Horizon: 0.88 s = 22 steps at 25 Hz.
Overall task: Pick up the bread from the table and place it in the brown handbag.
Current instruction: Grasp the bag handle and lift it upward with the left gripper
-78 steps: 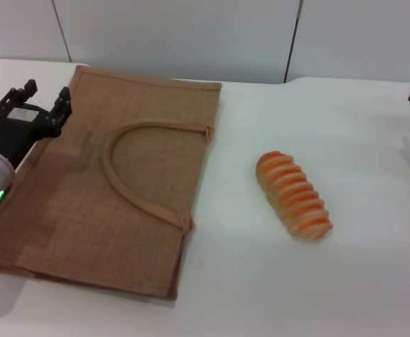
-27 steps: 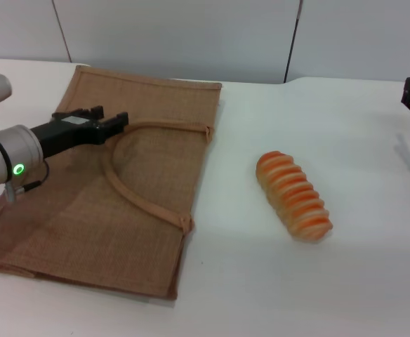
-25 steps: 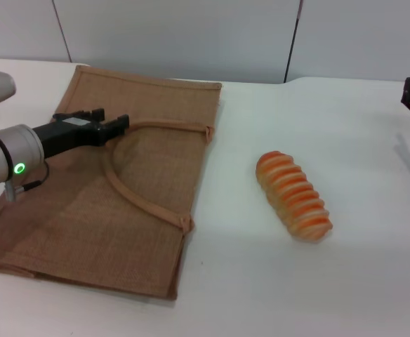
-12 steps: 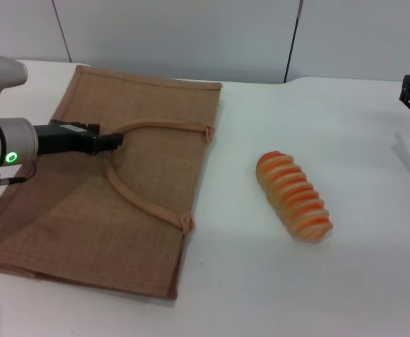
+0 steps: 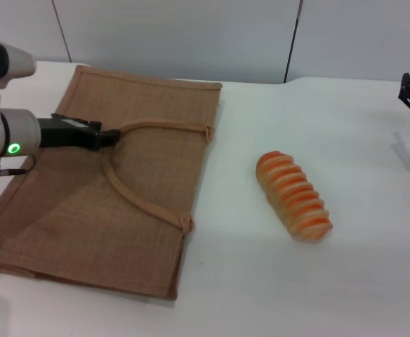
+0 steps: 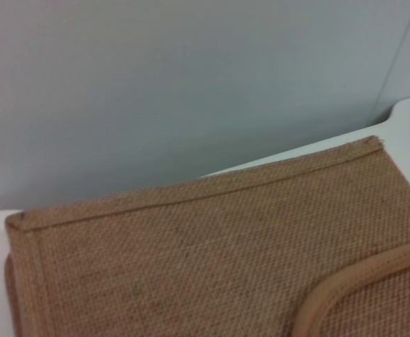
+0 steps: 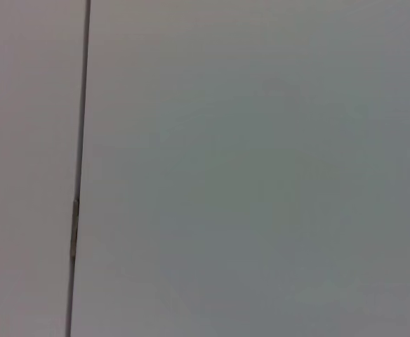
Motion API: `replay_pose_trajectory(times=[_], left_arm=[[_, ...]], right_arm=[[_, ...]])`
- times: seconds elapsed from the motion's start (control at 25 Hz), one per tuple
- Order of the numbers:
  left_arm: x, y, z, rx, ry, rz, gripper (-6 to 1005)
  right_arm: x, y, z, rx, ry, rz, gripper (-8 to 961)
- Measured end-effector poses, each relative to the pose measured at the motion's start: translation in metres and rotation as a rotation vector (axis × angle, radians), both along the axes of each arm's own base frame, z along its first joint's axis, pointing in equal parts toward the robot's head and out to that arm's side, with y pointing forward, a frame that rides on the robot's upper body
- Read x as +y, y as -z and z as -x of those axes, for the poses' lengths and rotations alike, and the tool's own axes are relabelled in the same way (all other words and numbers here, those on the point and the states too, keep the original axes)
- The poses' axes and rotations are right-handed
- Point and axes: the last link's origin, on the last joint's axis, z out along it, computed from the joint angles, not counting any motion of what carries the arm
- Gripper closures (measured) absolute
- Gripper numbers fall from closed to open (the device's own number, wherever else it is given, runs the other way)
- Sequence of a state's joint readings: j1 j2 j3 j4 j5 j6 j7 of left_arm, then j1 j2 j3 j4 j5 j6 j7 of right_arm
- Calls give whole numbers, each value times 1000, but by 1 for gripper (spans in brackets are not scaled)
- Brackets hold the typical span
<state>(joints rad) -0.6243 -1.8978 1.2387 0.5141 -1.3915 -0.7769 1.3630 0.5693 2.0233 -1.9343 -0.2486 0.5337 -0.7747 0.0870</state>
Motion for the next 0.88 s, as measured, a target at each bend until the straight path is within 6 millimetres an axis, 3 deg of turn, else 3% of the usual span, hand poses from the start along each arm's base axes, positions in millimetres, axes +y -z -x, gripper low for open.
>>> replay_pose_trajectory(times=[0.88], left_arm=[[0, 5, 0, -4, -18, 5, 522]], right_arm=[[4, 0, 5, 6, -11, 0, 74]])
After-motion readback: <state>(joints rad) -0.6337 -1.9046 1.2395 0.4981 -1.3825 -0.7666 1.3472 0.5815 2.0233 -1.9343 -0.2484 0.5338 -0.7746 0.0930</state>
